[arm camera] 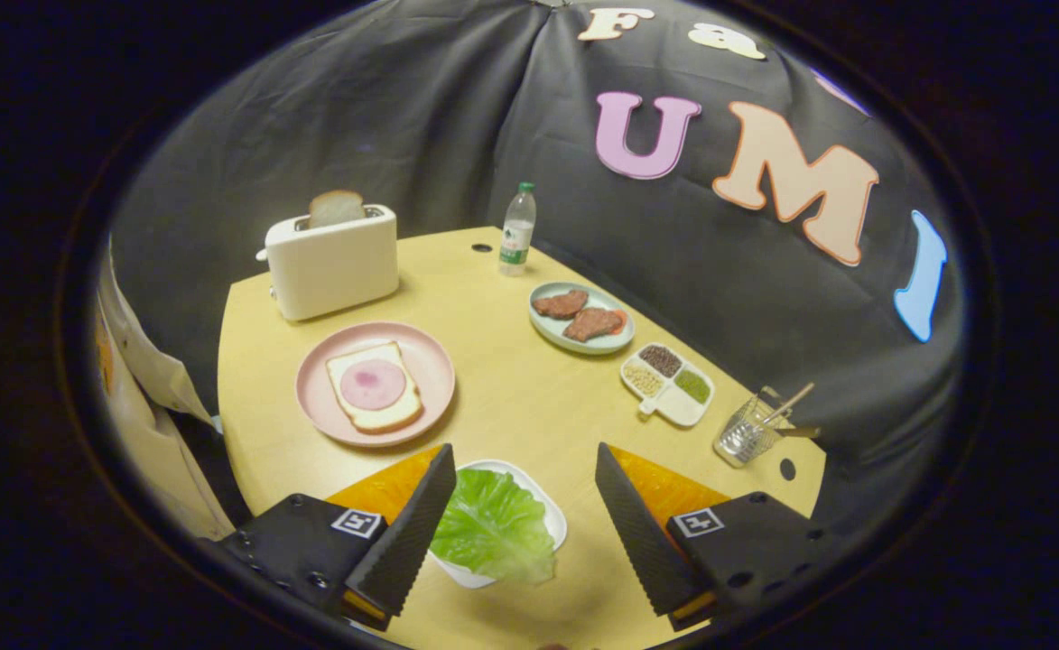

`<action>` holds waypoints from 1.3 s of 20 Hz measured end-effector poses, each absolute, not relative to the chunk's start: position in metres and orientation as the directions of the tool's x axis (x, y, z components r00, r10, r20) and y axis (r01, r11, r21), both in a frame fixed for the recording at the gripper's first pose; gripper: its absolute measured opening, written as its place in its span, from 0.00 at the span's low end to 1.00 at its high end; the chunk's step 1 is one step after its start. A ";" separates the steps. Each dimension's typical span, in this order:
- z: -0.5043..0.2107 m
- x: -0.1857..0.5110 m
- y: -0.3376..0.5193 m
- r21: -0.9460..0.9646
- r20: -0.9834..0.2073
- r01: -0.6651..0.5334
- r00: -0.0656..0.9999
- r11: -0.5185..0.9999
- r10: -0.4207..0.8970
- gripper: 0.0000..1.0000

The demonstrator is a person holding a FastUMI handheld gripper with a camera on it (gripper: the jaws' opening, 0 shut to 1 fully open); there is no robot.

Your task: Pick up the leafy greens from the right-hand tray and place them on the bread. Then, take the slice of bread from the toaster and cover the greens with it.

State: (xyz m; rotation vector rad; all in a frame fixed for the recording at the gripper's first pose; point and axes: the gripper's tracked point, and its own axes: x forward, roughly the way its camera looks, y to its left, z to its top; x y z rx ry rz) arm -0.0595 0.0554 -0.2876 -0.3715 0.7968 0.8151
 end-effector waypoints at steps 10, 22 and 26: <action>-0.359 -0.093 0.056 0.100 -0.876 -0.832 0.187 0.546 0.444 1.00; -0.418 -0.107 0.049 0.162 -0.935 -0.834 0.041 0.528 0.352 1.00; -0.425 -0.115 0.048 0.190 -0.940 -0.821 0.006 0.538 0.342 0.98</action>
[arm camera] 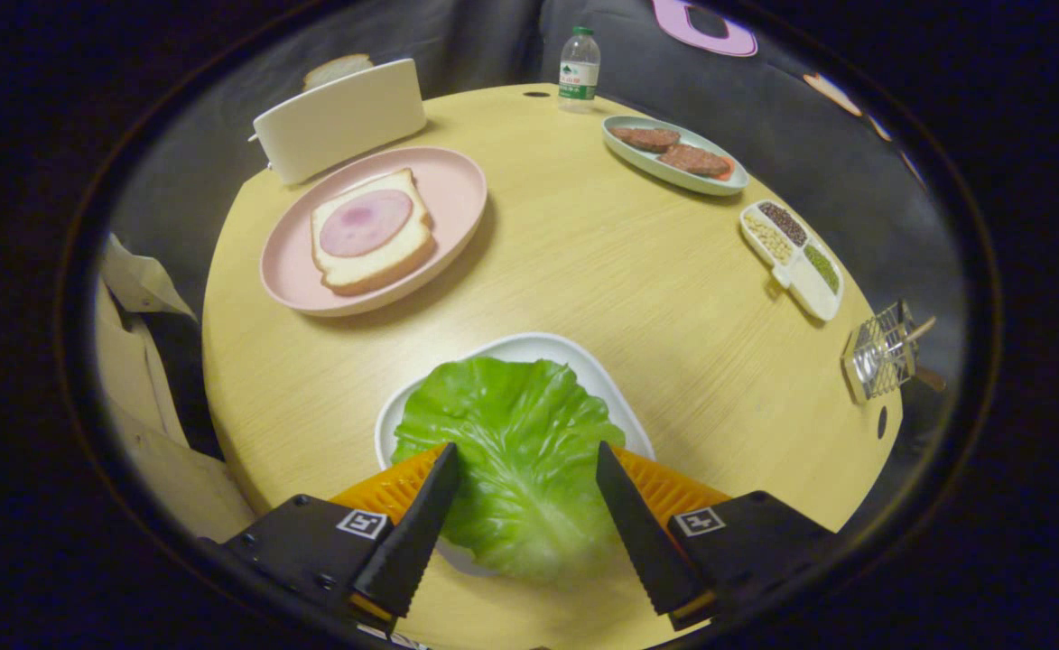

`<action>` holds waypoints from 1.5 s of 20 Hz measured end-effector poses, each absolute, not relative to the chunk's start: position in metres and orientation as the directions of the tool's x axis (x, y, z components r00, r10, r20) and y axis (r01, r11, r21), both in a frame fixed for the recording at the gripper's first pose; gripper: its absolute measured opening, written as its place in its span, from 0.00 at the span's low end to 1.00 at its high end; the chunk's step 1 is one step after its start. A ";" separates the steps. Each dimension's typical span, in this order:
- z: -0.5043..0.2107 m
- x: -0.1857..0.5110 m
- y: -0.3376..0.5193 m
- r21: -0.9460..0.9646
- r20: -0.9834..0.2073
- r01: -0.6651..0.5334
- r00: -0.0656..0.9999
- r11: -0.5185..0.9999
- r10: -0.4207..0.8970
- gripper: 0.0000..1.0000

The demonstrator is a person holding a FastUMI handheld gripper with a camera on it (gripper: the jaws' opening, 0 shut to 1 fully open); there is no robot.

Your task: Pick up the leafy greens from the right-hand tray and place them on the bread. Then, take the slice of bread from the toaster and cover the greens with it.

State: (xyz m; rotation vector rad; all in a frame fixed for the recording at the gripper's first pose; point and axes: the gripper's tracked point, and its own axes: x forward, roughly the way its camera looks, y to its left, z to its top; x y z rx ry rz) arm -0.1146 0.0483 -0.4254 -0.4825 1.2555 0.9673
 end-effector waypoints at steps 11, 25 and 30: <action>-0.426 -0.121 0.052 0.206 -0.946 -0.787 -0.009 0.581 0.323 0.44; -0.387 -0.120 0.065 0.222 -0.914 -0.740 0.067 0.634 0.399 0.06; -0.362 -0.114 0.079 0.210 -0.900 -0.739 0.110 0.640 0.421 0.06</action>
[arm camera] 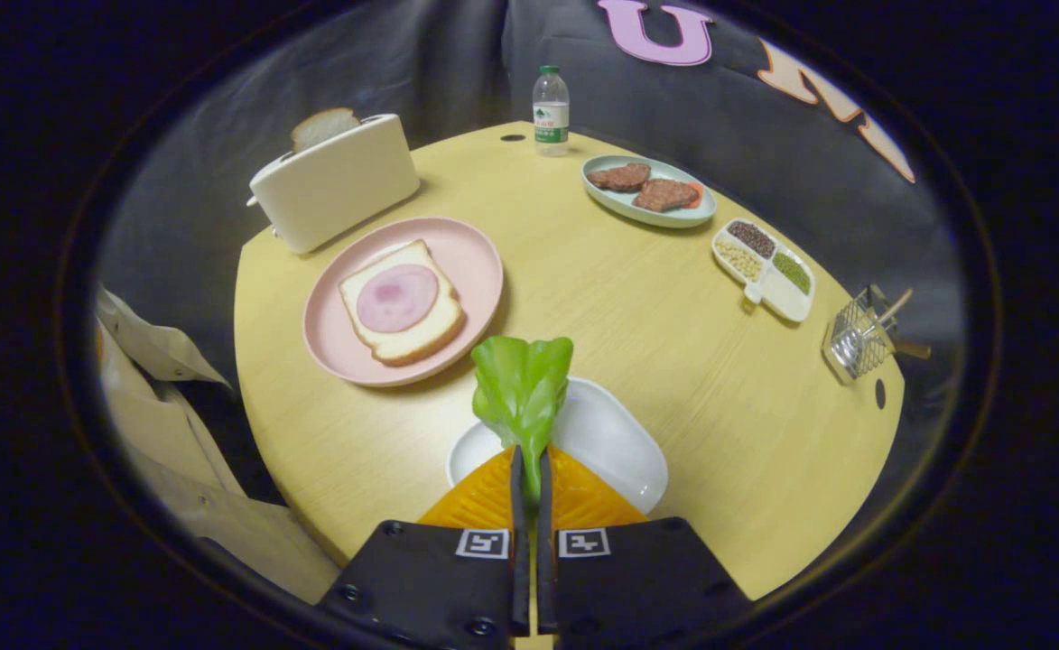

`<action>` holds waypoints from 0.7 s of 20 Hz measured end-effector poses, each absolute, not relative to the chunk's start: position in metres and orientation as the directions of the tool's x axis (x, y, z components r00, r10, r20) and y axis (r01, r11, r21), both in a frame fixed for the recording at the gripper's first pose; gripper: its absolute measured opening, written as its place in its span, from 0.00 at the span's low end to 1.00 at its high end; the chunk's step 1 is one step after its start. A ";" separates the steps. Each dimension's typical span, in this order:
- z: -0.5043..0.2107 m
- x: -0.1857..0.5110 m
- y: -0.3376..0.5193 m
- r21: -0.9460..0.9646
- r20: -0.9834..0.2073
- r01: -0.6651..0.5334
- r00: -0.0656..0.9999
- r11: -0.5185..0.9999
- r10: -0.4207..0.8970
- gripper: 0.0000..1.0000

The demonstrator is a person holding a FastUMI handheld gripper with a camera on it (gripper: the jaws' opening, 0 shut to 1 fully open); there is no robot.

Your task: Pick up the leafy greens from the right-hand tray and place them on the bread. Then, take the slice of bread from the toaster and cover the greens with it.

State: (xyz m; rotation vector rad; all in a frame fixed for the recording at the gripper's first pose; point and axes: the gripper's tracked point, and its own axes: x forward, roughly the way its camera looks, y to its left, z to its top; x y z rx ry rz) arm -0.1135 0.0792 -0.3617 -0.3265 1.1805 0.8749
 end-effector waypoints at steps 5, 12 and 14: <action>-0.344 -0.113 0.112 0.229 -0.881 -0.744 0.117 0.628 0.459 0.06; -0.337 -0.114 0.158 0.244 -0.868 -0.770 0.098 0.590 0.487 0.06; -0.336 -0.114 0.172 0.253 -0.863 -0.775 0.090 0.580 0.497 0.06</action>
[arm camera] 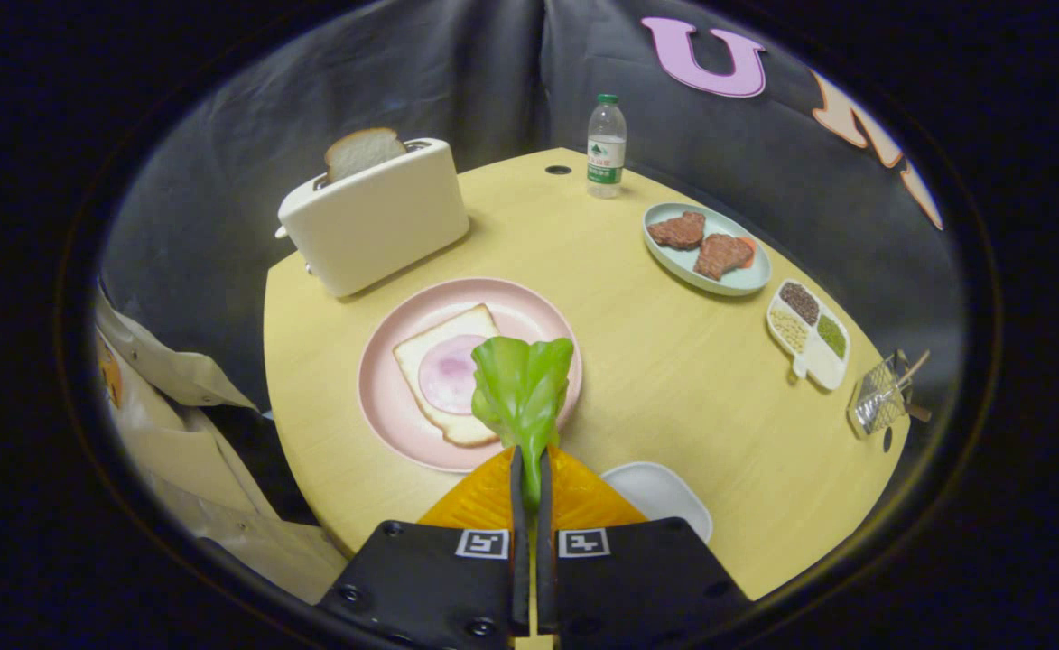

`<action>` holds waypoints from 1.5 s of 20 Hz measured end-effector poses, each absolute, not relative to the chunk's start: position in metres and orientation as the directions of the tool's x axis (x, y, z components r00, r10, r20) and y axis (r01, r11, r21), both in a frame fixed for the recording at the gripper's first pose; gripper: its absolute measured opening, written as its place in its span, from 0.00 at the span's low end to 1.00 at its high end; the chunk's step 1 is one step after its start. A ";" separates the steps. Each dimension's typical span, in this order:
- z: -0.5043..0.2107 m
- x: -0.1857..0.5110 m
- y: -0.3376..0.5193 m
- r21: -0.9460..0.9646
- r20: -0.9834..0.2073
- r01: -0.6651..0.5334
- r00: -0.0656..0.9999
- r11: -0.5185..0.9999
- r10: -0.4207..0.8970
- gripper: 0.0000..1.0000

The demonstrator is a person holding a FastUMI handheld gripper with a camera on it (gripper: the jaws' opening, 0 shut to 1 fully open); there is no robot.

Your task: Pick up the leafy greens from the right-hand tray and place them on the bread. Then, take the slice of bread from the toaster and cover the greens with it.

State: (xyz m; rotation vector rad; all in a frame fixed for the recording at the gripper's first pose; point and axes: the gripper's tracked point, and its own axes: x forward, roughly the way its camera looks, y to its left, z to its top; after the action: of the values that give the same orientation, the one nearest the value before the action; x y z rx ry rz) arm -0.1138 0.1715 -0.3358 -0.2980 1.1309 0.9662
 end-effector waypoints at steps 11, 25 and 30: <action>-0.343 -0.129 0.246 0.317 -0.841 -0.800 0.012 0.510 0.541 0.06; -0.343 -0.146 0.293 0.414 -0.814 -0.797 -0.106 0.441 0.571 0.09; -0.349 -0.147 0.292 0.411 -0.824 -0.800 -0.121 0.437 0.554 0.12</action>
State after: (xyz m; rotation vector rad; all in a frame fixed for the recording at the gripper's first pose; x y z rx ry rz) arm -0.1468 0.2925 -0.3492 -0.2585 1.2259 1.1756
